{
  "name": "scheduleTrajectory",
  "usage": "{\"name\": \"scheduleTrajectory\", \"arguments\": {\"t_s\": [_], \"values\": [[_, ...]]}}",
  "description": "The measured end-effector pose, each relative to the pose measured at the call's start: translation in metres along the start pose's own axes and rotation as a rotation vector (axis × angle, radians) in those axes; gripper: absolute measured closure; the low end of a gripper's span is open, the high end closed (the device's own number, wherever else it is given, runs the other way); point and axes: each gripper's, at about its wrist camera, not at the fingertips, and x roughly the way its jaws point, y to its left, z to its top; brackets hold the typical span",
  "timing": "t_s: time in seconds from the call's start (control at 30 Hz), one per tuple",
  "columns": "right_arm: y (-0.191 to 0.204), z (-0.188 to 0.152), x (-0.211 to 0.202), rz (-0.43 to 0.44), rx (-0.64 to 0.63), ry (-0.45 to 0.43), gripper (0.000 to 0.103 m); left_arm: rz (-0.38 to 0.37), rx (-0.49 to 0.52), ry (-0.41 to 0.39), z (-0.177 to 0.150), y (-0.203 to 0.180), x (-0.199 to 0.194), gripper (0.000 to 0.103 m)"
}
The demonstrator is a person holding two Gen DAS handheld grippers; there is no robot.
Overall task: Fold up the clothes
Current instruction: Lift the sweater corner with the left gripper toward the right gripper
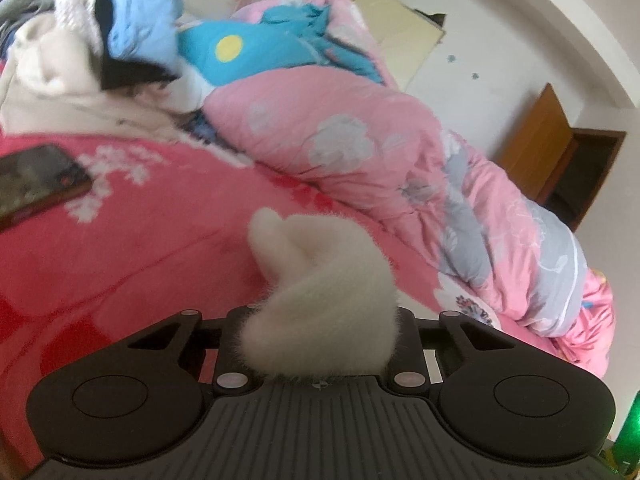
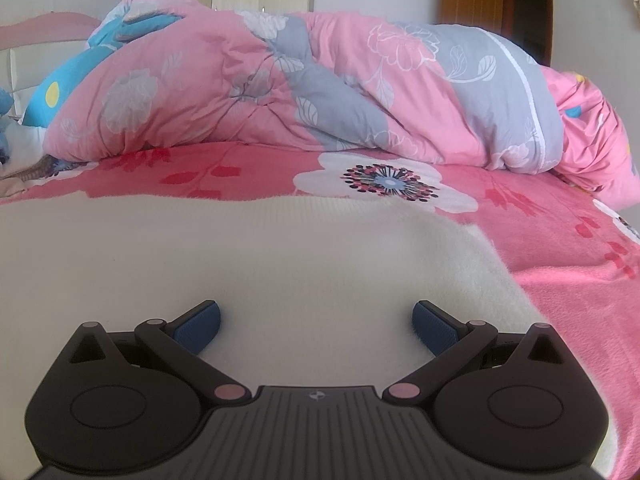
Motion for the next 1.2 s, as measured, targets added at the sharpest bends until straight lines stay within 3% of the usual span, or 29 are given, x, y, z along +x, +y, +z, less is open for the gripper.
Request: {"name": "scheduleTrajectory", "arguments": {"t_s": [0.3, 0.53, 0.67, 0.77, 0.83, 0.93, 1.07, 1.13, 1.2], "values": [[-0.003, -0.002, -0.001, 0.012, 0.01, -0.012, 0.0, -0.028, 0.105, -0.031, 0.009, -0.036, 0.0, 0.077], [-0.003, 0.006, -0.006, 0.013, -0.002, 0.005, 0.0, 0.028, 0.067, 0.007, 0.007, -0.019, -0.002, 0.077], [0.008, 0.01, -0.028, 0.015, -0.073, -0.061, 0.002, 0.05, 0.028, 0.032, 0.004, -0.006, -0.002, 0.077], [0.027, 0.011, -0.051, 0.063, -0.168, -0.12, 0.014, 0.048, 0.021, 0.03, 0.002, -0.003, -0.002, 0.077], [0.042, 0.007, -0.062, 0.111, -0.242, -0.135, 0.027, 0.044, 0.018, 0.028, 0.003, -0.003, -0.002, 0.077], [0.06, -0.012, -0.065, 0.176, -0.319, -0.094, 0.047, 0.039, 0.016, 0.026, 0.001, -0.002, -0.002, 0.077], [0.071, -0.025, -0.064, 0.161, -0.363, -0.107, 0.05, 0.045, 0.001, 0.027, -0.002, 0.002, -0.002, 0.077], [0.071, -0.015, -0.071, 0.179, -0.357, -0.1, 0.062, 0.046, -0.017, 0.034, -0.003, 0.007, -0.002, 0.077], [0.071, -0.009, -0.079, 0.2, -0.354, -0.105, 0.063, 0.05, -0.03, 0.04, -0.005, 0.01, -0.002, 0.077]]}}
